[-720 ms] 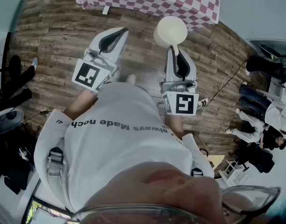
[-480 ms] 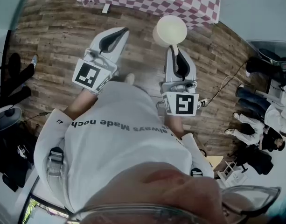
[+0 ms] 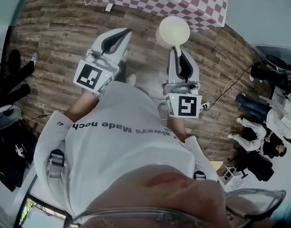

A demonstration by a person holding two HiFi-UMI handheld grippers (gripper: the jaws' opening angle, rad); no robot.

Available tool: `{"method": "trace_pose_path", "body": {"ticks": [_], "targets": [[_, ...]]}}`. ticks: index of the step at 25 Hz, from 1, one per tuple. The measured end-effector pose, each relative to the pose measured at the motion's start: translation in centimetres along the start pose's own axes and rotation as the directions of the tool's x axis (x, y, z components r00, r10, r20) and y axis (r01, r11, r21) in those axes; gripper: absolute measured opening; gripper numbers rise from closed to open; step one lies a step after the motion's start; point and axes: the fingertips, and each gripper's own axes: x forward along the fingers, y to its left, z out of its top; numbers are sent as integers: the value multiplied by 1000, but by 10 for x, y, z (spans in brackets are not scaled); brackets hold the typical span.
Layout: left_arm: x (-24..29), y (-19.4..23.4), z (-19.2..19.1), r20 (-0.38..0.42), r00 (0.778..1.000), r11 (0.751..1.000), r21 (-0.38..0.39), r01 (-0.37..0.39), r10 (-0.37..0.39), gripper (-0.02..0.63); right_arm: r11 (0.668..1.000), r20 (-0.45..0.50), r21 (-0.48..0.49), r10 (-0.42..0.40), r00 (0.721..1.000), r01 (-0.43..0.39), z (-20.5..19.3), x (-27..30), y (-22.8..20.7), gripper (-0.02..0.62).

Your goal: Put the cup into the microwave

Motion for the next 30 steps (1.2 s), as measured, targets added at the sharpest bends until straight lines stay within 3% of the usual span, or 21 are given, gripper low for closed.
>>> {"method": "trace_pose_path", "body": {"ticks": [7, 23, 30], "targets": [[23, 44, -2, 3, 1000, 1000, -5, 8, -8, 3, 1000, 11, -5, 0, 1000, 0, 2, 46, -4, 38], [72, 204, 16, 24, 999, 1000, -8, 24, -24, 3, 1000, 10, -18, -5, 1000, 5, 23, 215, -1, 38], [85, 247, 20, 34, 997, 998, -18, 64, -63, 3, 999, 6, -22, -29, 1000, 29, 29, 261, 1, 38]]}}
